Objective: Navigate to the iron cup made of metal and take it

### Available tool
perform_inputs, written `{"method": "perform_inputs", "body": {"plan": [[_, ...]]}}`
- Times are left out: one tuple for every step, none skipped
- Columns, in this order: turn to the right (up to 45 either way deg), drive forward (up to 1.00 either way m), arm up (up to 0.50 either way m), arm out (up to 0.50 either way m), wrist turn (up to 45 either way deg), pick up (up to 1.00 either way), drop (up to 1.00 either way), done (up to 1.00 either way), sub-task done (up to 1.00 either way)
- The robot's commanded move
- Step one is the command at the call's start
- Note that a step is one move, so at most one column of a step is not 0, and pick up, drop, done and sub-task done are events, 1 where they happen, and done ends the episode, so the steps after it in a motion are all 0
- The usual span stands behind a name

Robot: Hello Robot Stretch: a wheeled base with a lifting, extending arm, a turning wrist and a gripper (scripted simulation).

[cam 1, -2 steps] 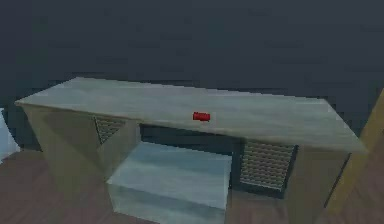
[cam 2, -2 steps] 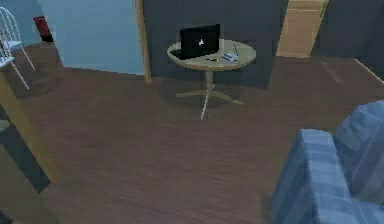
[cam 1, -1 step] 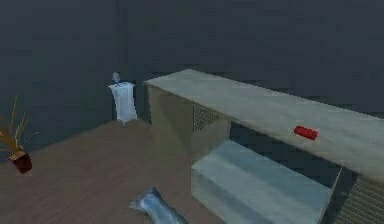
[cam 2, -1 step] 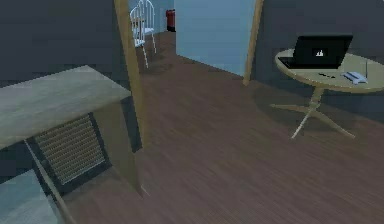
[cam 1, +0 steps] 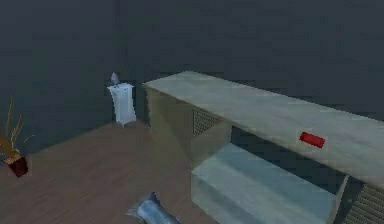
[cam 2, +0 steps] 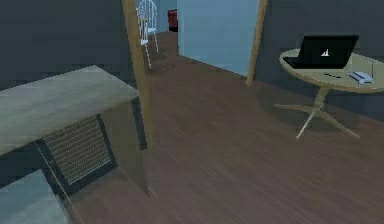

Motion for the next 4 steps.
{"method": "perform_inputs", "body": {"plan": [[45.0,0.0,0.0,0.0,0.0,0.0,0.0,0.0,0.0],[45.0,0.0,0.0,0.0,0.0,0.0,0.0,0.0,0.0],[12.0,0.0,0.0,0.0,0.0,0.0,0.0,0.0,0.0],[0.0,0.2,0.0,0.0,0.0,0.0,0.0,0.0,0.0]]}}
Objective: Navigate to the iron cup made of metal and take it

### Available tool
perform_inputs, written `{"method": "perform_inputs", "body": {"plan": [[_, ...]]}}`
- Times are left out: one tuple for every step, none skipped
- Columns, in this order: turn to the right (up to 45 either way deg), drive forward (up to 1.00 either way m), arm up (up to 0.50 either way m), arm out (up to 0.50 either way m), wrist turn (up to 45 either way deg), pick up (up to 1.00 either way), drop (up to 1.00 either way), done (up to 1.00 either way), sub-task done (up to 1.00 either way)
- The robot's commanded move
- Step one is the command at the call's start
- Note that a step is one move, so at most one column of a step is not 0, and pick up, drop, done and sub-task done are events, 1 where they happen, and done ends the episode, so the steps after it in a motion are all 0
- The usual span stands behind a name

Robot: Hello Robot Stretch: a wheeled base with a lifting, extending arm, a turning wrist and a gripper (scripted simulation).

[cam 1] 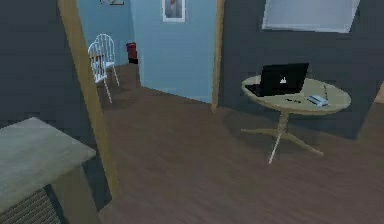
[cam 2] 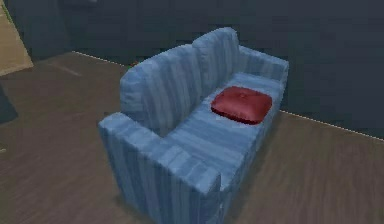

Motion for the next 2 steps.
{"method": "perform_inputs", "body": {"plan": [[30.0,0.0,0.0,0.0,0.0,0.0,0.0,0.0,0.0],[0.0,0.45,0.0,0.0,0.0,0.0,0.0,0.0,0.0]]}}
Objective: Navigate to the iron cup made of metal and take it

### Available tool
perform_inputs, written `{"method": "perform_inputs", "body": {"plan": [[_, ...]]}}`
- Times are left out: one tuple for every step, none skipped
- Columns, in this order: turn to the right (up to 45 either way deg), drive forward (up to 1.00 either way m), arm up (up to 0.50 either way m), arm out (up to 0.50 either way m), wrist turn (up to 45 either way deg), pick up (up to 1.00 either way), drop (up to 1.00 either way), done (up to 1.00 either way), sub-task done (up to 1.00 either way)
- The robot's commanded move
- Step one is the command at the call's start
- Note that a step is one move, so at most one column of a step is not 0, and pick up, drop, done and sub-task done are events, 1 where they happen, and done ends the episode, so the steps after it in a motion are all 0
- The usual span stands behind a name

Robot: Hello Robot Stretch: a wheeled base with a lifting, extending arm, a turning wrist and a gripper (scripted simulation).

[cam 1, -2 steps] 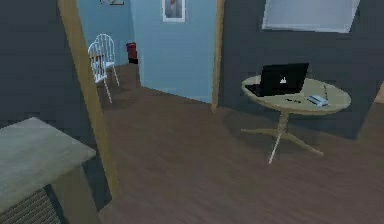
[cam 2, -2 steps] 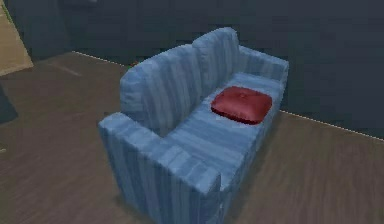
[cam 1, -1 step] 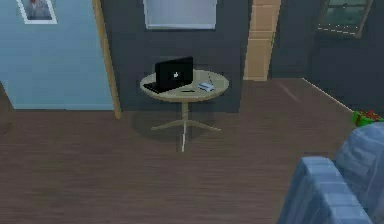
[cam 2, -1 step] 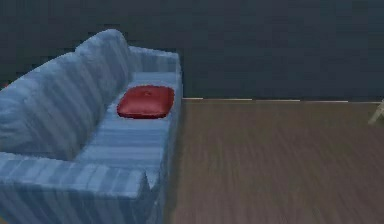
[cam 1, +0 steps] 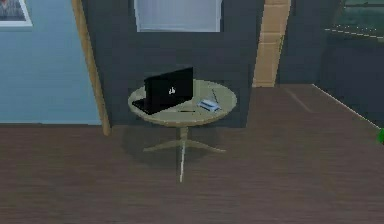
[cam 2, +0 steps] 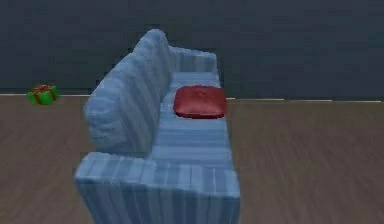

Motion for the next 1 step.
{"method": "perform_inputs", "body": {"plan": [[-45.0,0.0,0.0,0.0,0.0,0.0,0.0,0.0,0.0]]}}
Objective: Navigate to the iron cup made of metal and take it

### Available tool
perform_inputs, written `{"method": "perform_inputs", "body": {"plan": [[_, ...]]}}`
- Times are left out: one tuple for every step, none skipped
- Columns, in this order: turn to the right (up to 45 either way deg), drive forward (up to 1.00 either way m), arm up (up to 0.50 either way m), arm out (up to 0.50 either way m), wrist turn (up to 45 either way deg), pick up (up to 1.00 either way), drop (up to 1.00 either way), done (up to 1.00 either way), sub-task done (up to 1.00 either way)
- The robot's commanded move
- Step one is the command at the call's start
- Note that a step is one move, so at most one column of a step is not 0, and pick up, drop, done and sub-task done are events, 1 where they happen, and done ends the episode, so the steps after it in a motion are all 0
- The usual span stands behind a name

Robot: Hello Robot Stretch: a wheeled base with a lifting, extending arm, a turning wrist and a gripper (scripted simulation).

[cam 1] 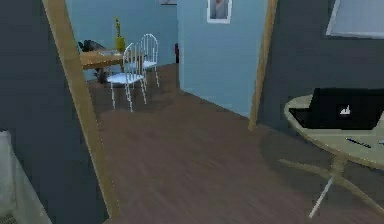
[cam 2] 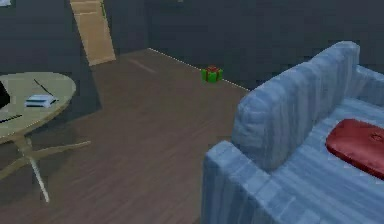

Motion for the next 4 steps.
{"method": "perform_inputs", "body": {"plan": [[0.0,1.0,0.0,0.0,0.0,0.0,0.0,0.0,0.0],[-12.0,0.0,0.0,0.0,0.0,0.0,0.0,0.0,0.0],[0.0,0.25,0.0,0.0,0.0,0.0,0.0,0.0,0.0],[-27.0,0.0,0.0,0.0,0.0,0.0,0.0,0.0,0.0]]}}
